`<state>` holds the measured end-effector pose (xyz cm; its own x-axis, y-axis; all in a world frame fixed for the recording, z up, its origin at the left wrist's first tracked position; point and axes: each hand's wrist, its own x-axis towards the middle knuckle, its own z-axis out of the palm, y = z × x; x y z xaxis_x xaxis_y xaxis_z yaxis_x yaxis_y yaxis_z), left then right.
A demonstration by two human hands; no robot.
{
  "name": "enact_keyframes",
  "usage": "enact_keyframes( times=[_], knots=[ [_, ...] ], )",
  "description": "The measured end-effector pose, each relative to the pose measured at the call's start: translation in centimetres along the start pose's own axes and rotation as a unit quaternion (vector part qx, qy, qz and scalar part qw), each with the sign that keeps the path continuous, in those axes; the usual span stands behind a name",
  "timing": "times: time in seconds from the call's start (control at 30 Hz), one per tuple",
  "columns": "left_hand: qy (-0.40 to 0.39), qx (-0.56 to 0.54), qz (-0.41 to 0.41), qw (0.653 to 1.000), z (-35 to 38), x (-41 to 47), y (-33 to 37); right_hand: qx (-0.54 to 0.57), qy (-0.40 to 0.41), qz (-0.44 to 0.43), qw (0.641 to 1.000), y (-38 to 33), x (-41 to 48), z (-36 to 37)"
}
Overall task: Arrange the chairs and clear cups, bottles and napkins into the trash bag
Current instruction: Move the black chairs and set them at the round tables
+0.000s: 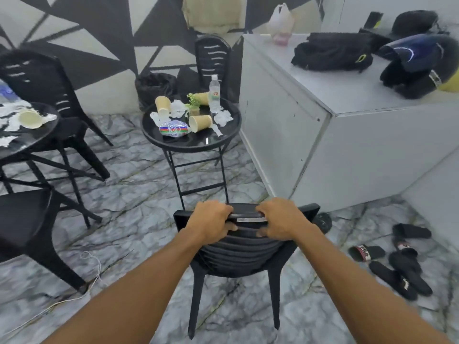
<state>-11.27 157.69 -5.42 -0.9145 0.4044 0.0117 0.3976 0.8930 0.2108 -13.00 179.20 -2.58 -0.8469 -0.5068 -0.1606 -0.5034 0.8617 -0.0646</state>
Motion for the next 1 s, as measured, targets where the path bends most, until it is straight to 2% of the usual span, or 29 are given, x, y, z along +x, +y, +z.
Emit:
enact_keyframes(
  times=[0.07, 0.17, 0.37, 0.47, 0.63, 0.8, 1.0],
  knots=[
    [0.011, -0.018, 0.011, 1.000, -0.5, 1.1, -0.8, -0.014, -0.009, 0.005, 1.000, 2.5, 1.0, -0.7],
    [0.049, -0.045, 0.007, 0.998, -1.8, 3.4, -3.0, -0.005, 0.019, -0.024, 1.000, 4.0, 4.3, -2.0],
    [0.169, 0.009, 0.012, 0.985, -4.4, 7.8, -7.4, -0.005, 0.088, -0.116, 0.989, 6.2, 12.5, -5.0],
    [0.183, 0.033, 0.026, 0.982, -4.3, 8.9, -8.2, -0.015, 0.105, -0.138, 0.985, 7.1, 14.9, -5.0],
    [0.193, 0.037, -0.009, 0.980, -0.1, 9.0, -10.1, -0.016, 0.129, -0.182, 0.975, 8.0, 17.0, -0.6],
    [0.143, 0.021, -0.064, 0.987, 6.7, 8.1, -10.9, 0.023, 0.110, -0.168, 0.979, 8.0, 18.4, 6.2],
    [0.074, 0.047, -0.136, 0.987, 4.2, 10.3, -13.2, 0.010, 0.030, -0.147, 0.989, 7.4, 21.9, 3.2]
  ],
)
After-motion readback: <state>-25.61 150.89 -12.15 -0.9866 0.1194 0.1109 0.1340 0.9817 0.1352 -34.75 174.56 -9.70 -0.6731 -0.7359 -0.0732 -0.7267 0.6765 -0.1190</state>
